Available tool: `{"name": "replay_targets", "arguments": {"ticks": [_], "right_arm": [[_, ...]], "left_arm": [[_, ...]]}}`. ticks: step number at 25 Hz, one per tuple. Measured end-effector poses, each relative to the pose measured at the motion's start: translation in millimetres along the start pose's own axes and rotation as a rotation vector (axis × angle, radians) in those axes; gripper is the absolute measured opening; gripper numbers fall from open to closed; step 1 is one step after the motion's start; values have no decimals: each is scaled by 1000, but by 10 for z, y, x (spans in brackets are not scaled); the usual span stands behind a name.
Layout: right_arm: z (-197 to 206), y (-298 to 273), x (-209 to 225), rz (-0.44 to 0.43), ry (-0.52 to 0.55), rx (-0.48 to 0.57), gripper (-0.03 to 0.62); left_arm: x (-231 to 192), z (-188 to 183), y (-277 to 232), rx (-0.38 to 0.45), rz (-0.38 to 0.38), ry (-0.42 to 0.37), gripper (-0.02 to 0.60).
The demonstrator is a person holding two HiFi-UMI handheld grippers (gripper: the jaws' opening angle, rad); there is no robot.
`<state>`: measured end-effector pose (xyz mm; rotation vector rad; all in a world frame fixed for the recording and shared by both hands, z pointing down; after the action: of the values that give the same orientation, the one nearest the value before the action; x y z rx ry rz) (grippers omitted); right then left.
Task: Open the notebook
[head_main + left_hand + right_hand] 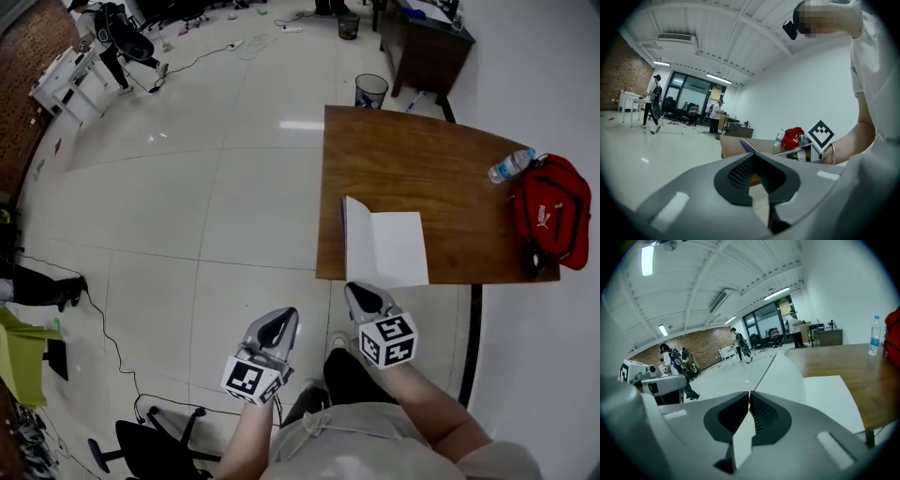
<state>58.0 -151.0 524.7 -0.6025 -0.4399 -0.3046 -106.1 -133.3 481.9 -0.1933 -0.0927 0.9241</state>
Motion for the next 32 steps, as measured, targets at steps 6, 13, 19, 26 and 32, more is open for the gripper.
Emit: {"name": "replay_targets", "arguments": {"ticks": [6,13,19,26,32], "right_arm": [[374,-400,-43,-11,-25,-145,17],[714,-738,99,36,-22,-237,18],[777,-811,86,59,12,-247,2],[375,-357,-186,9,-61,-107,2],[-50,424,-244,42,-46,94,2]], "left_arm": [[-109,326,221,-45,-87,60,5],[-190,746,419,-83,-181,152,5],[-210,853,580,-86,-208,168,5],[-252,485,606,-25,-162,90,5],[-133,-143,633,85,-89,-25,5]]}}
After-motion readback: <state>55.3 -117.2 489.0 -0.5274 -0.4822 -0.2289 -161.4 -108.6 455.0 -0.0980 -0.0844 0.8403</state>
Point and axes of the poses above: the fingertips, and each gripper's own axes: y backward along the fingers, x to its right, z out of its underside, the point moved 4 cm from there along y, backward along the fingers, and after that the axes turned 14 degrees about -y, right-handed, at the moved point
